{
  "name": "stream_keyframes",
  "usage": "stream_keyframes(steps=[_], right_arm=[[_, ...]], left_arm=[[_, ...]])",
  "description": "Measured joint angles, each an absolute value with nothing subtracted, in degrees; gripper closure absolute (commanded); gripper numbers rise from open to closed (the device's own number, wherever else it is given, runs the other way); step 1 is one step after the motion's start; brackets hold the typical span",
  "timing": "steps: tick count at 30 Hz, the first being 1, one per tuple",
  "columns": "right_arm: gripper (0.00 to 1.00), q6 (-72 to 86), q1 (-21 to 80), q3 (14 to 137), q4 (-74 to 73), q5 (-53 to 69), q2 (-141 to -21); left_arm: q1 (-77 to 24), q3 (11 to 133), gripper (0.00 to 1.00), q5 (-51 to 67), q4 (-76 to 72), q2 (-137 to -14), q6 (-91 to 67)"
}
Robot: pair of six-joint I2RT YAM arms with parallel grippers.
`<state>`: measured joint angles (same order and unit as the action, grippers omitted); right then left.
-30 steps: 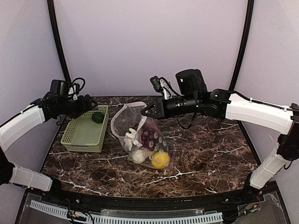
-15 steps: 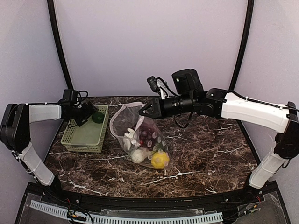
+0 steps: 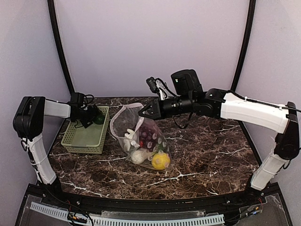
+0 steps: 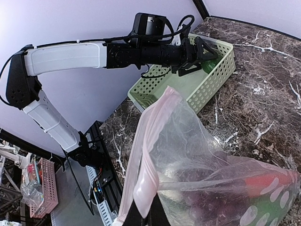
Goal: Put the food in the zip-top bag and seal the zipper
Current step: Pick up the fake vegetable from the bin.
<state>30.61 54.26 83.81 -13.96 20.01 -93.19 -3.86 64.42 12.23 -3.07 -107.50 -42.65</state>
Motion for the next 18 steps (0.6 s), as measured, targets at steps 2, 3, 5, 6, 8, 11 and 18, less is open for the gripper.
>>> stream_keyframes(steps=[2, 3, 5, 6, 8, 11, 18], right_arm=[[1.0, 30.57, 54.13, 84.07, -13.98, 20.34, -93.47], [1.0, 30.55, 54.04, 84.23, -13.98, 20.45, -93.62], [1.0, 30.52, 53.78, 84.53, -13.98, 20.75, -93.91], [1.0, 30.52, 53.67, 84.55, -13.98, 20.86, -93.97], [1.0, 30.55, 53.47, 84.66, -13.98, 21.04, -94.15], [1.0, 30.55, 53.3, 85.12, -13.98, 21.28, -94.72], [1.0, 30.57, 53.1, 85.71, -13.93, 21.96, -95.77]], left_arm=[[-3.86, 64.84, 0.11, 12.43, -3.46, -108.73, -42.65], [-3.86, 64.88, 0.12, 12.53, -3.49, -109.12, -42.68], [-3.86, 64.97, 0.17, 12.71, -3.68, -109.91, -42.7], [-3.86, 65.19, 0.19, 12.82, -3.79, -110.37, -42.74], [-3.86, 65.76, 0.21, 12.91, -4.29, -111.39, -42.76], [-3.86, 66.26, 0.27, 13.06, -4.64, -112.16, -42.7], [-3.86, 66.61, 0.35, 13.08, -4.67, -112.44, -42.63]])
